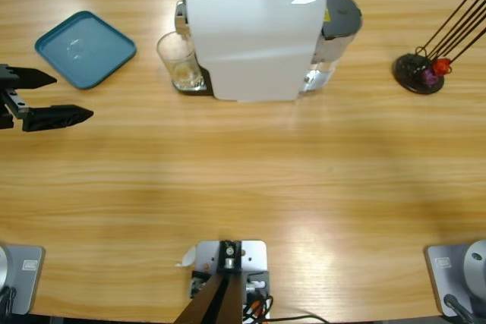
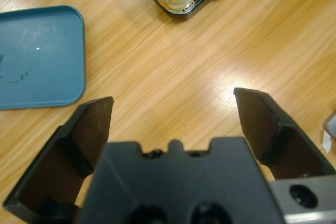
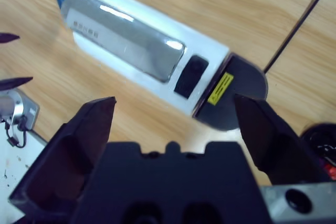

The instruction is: Pour coffee

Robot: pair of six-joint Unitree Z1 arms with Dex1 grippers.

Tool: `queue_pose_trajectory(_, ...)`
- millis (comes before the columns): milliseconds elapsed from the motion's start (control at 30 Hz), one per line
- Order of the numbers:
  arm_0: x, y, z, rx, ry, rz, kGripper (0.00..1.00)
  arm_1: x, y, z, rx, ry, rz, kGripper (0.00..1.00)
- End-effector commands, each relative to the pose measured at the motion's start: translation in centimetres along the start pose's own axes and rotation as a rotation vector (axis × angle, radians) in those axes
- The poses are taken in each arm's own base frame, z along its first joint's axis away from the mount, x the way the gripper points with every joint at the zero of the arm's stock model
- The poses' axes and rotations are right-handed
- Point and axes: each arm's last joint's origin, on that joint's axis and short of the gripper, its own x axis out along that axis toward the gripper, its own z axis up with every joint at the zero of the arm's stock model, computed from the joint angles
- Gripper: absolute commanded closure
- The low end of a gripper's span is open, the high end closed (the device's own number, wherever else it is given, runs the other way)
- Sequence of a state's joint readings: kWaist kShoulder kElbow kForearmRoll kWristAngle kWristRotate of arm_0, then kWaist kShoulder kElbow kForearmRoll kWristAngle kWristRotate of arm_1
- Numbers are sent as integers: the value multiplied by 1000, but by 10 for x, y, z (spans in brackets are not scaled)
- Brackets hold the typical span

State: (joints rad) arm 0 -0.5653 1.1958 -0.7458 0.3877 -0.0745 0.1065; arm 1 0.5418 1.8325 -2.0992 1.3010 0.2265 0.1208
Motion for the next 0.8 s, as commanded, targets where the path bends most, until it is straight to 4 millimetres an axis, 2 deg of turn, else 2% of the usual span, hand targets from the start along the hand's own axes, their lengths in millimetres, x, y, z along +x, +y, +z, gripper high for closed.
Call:
queue_pose_trajectory(33, 11, -2, -8, -9, 39, -11, 0, -39, 35, -78, -93, -2, 79, 0)
queue_pose_trajectory(100, 11, -2, -7, -7, 36, -15, 0, -44, 38, -101, -96, -26, 101, 0)
queue_pose_trajectory(200, 10, -5, -7, 7, 31, -26, 0, -48, 30, -141, -74, -64, 116, 0)
queue_pose_trajectory(400, 1, -11, -8, 24, -5, -69, 0, -34, 6, -219, -111, -108, 118, 0)
queue_pose_trajectory(633, 0, -12, -6, 23, -14, -96, 0, -22, -5, -262, -200, -103, 166, 0)
queue_pose_trajectory(733, -2, -12, -9, 22, -18, -95, 0, -22, -6, -265, -239, -156, 159, 0)
queue_pose_trajectory(800, 0, -12, -10, 22, -12, -98, 0, -12, -8, -265, -275, -228, 154, 0)
